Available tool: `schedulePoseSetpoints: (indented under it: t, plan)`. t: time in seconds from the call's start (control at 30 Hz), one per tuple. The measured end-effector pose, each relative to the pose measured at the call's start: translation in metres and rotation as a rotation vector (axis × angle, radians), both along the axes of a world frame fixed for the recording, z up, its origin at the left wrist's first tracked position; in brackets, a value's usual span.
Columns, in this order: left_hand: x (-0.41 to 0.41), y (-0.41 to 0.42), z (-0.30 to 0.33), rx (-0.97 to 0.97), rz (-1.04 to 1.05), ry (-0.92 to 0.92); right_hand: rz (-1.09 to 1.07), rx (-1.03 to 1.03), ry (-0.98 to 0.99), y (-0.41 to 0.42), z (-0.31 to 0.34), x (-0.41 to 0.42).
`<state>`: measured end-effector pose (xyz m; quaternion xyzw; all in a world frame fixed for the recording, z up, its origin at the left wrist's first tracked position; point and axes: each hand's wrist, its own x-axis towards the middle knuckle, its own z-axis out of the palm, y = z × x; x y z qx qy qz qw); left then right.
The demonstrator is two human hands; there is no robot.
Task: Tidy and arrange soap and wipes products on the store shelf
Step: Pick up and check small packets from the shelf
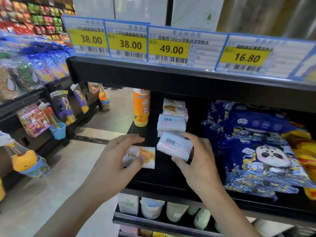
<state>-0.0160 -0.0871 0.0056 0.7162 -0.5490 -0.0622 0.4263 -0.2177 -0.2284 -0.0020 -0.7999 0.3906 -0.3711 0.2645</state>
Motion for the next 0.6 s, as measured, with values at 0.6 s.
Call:
schedulePoseSetpoints:
  t: [0.6]
  plan:
    - [-0.044, -0.018, -0.021, -0.078, -0.122, -0.030, 0.265, 0.031, -0.174, 0.024, -0.012, -0.033]
